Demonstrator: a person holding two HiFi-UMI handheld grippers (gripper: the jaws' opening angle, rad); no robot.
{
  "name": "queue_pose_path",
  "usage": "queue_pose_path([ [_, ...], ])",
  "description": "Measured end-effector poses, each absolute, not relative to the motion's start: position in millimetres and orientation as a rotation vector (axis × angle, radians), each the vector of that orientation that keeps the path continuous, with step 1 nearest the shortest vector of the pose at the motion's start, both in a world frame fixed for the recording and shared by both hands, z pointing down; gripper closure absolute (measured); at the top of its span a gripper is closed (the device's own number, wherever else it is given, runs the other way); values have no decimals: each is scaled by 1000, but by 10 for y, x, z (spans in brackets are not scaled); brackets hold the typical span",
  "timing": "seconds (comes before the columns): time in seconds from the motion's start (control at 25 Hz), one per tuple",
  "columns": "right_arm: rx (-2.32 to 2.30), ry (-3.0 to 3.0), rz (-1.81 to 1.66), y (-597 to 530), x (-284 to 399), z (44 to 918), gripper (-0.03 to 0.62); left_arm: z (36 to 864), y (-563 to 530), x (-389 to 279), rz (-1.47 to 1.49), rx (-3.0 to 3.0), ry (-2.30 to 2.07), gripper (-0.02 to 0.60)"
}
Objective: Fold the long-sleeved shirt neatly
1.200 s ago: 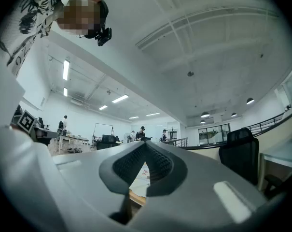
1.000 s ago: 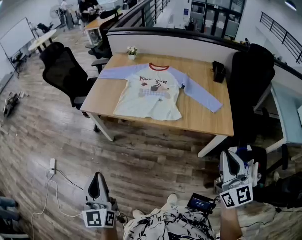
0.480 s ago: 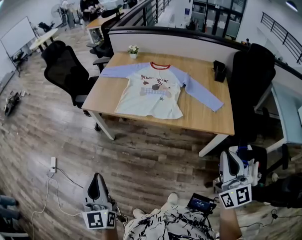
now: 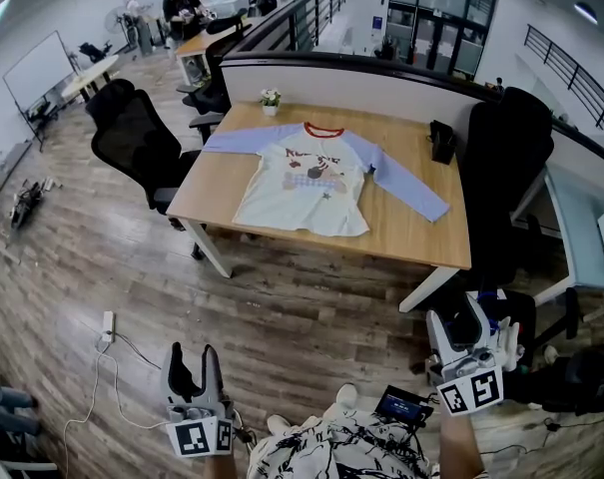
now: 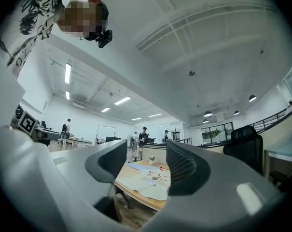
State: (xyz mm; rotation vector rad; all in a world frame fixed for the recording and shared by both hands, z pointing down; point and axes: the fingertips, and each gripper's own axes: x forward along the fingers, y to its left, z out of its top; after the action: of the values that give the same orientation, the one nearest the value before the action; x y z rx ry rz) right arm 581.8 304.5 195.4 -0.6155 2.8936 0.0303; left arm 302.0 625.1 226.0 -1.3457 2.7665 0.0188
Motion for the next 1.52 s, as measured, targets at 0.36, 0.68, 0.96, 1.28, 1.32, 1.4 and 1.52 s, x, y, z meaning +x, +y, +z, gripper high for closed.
queue_pose_path([
  [0.36,-584,2919,19,2995,5753,2009,186,2294,6232,2961,50,-1311,2796,159],
  [0.68,-543,2935,19,2603,5836,2049,181,2321,6051,3003,77,-1232,2853,129],
  [0.96,-482,2966,-3,2337,5712,2189,175,2386,5874,3046,55,-1182,2887,117],
  [1.28,-511,2976,-2,2027,5226,2253,175,2511,5598,2519,72,-1181,2904,117],
  [1.32,-520,2975,5,1984,5138,2245,175,2516,5546,2404,76,-1184,2899,117],
  [1.4,-541,2973,18,1901,4934,2219,175,2520,5446,2147,80,-1186,2892,117],
  [1.52,-577,2966,32,1766,4578,2133,172,2498,5284,1717,94,-1203,2889,114],
])
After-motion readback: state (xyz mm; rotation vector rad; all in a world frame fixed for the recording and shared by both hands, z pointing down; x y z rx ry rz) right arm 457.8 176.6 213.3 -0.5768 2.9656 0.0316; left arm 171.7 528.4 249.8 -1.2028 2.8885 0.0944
